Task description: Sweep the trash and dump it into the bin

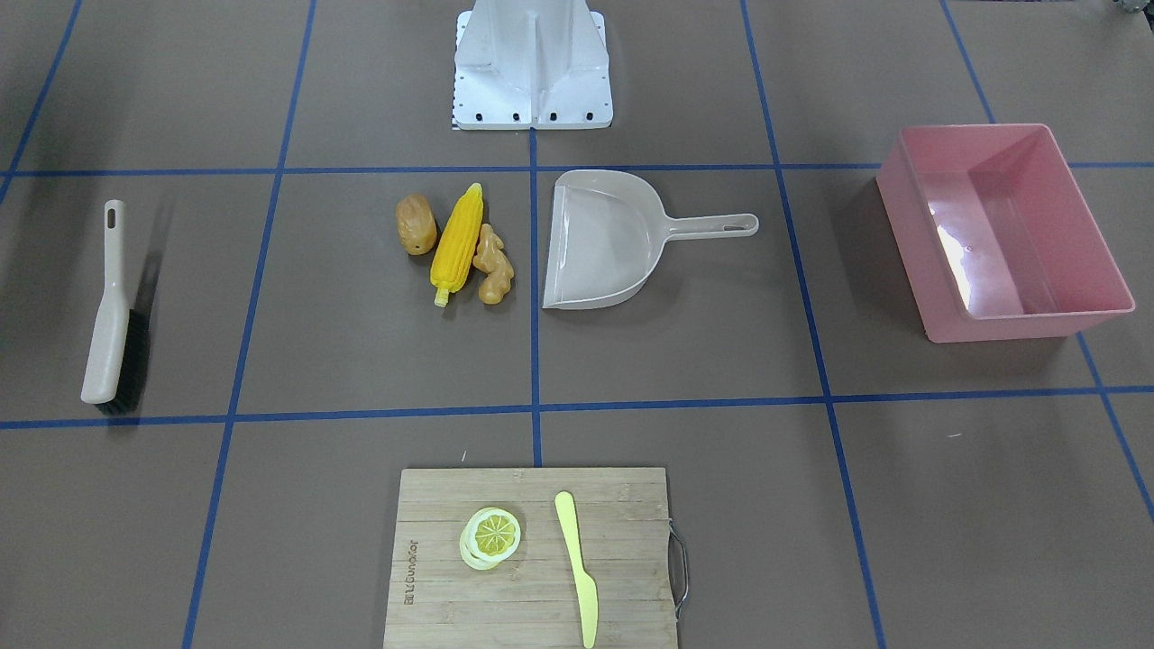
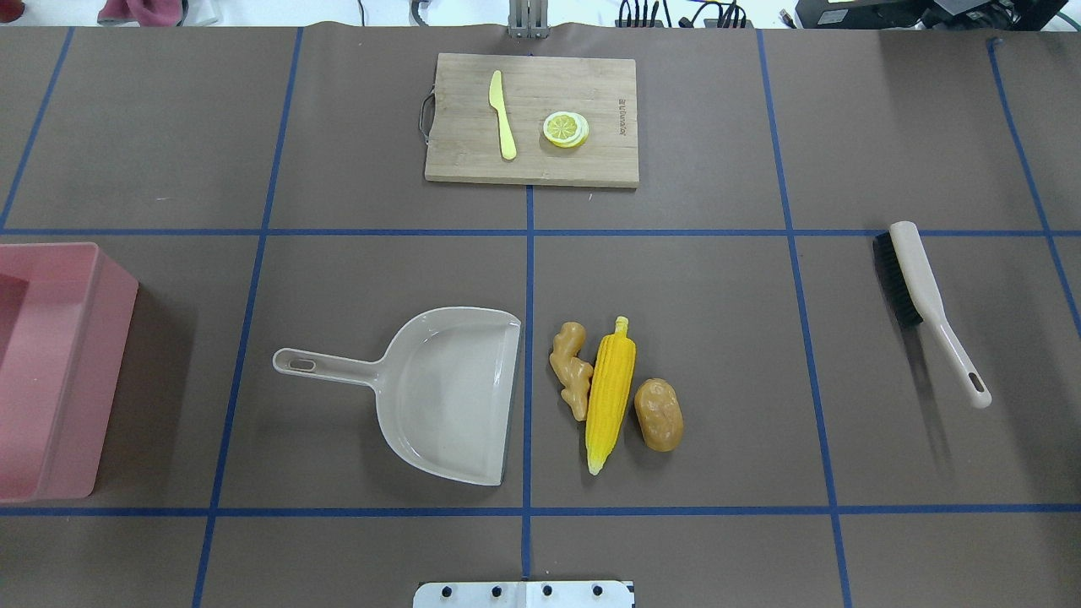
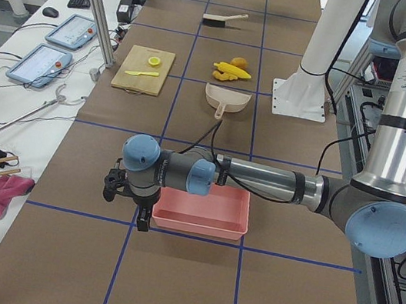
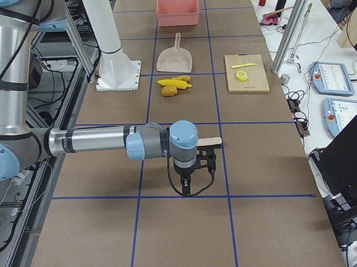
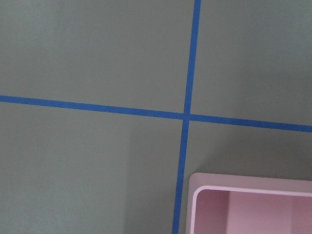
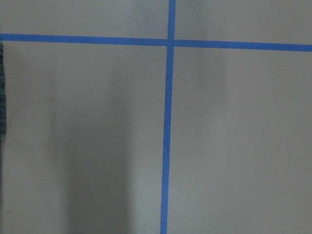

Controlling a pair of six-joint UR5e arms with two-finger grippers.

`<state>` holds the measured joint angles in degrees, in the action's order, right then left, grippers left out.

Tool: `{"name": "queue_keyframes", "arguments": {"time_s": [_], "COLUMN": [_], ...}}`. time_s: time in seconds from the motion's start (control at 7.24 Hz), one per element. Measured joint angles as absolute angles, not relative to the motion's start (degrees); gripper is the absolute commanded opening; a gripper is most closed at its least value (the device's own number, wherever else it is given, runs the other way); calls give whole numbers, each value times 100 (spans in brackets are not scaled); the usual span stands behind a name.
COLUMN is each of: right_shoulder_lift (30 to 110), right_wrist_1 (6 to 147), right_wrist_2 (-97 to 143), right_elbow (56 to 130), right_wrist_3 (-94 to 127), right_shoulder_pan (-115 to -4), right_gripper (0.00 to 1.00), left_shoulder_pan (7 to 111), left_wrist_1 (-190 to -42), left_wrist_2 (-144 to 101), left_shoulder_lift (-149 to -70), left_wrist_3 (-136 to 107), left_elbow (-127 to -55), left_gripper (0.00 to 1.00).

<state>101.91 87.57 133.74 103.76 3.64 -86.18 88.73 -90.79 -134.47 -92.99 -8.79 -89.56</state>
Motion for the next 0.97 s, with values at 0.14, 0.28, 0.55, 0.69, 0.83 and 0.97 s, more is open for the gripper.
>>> {"name": "queue_keyframes", "arguments": {"time_s": [0.14,0.28,0.55,0.69,0.83,0.97], "right_shoulder_lift": [10032,9802,9387,9263,9190,9134], "right_wrist_1": [8777,8795,8802,8797,8781,8768], "right_wrist_2": [13389,13378,13374,13365,13344,13300], "right_elbow": [10358,10348,10416,10493,10549,10566], "right_wrist_3": [515,884,1827,2330,2763,3108], "right_shoulder_pan": [-8447,-8143,-7521,-7176,-6815,-6455], "right_gripper": [100,100,100,100,100,100], "left_shoulder_pan": [8876,8876,8876,8876,8878,8880], "left_wrist_1": [-9079,-9079,-9079,-9075,-9059,-9036], "left_wrist_2": [-13447,-13447,-13446,-13442,-13438,-13433], "left_shoulder_lift": [-9299,-9299,-9305,-9308,-9302,-9306], "left_wrist_3": [-879,-879,-877,-869,-860,-855], "left_elbow": [-8956,-8958,-8963,-9001,-9083,-9183], "left_gripper": [99,99,99,99,99,99]}}
